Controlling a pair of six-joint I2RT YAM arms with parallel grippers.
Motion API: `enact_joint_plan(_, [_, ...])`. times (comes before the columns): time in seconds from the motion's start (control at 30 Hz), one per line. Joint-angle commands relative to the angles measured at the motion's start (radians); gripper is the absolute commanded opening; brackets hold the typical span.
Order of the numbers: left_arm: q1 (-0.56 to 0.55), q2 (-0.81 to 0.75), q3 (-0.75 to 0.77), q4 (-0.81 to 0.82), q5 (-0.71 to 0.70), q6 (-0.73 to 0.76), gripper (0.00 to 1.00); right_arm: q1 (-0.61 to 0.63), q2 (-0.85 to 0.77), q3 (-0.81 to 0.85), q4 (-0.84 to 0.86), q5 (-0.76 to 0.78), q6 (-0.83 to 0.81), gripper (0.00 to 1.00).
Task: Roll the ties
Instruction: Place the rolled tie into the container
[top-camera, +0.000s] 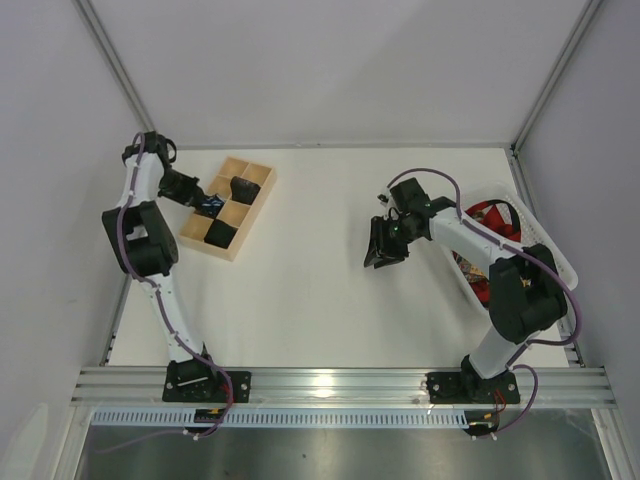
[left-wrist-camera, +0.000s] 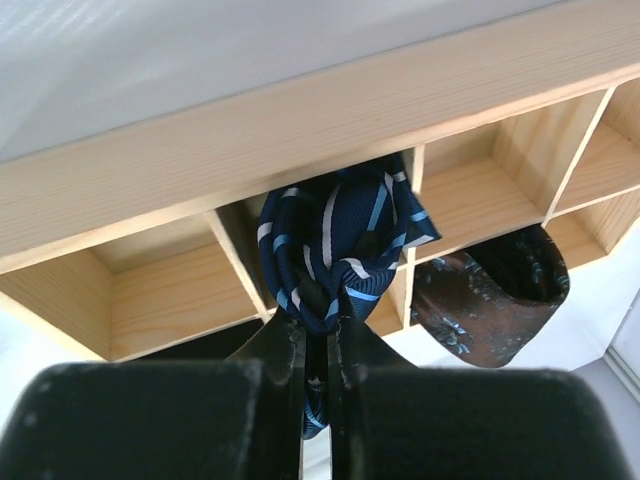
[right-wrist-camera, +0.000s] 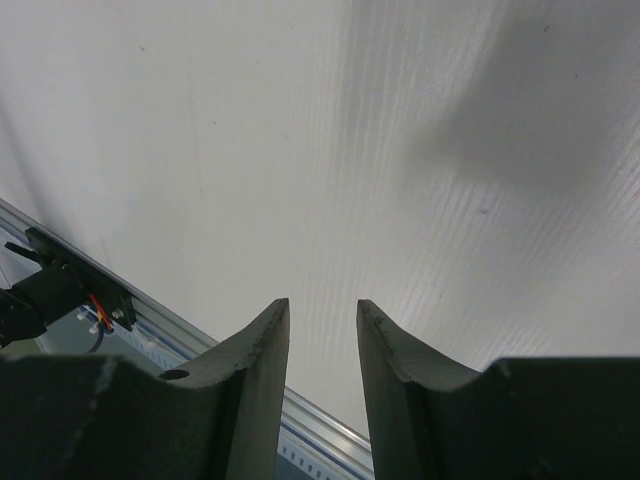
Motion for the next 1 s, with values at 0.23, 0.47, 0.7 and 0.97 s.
enact_joint_plan(0.23, [-0.043,0.062,0.093,-0.054,-0.027,-0.078,0.01,-0.022,0.020,0.030,0.034,-0.034,-0.006,0.39])
enact_joint_plan(0.47, [-0.042,0.047,0.067,-0.085,-0.088,-0.091,0.00,-0.040,0.017,0.019,0.041,-0.041,-0.004,0.39])
enact_joint_plan(0.7, [-0.039,0.054,0.048,-0.093,-0.105,-0.117,0.00,-0.045,0.029,0.020,0.049,-0.053,-0.004,0.39])
enact_joint_plan(0.97, [-0.053,0.068,0.051,-0.065,-0.104,-0.134,0.01,-0.052,0.048,0.017,0.058,-0.063,-0.011,0.39])
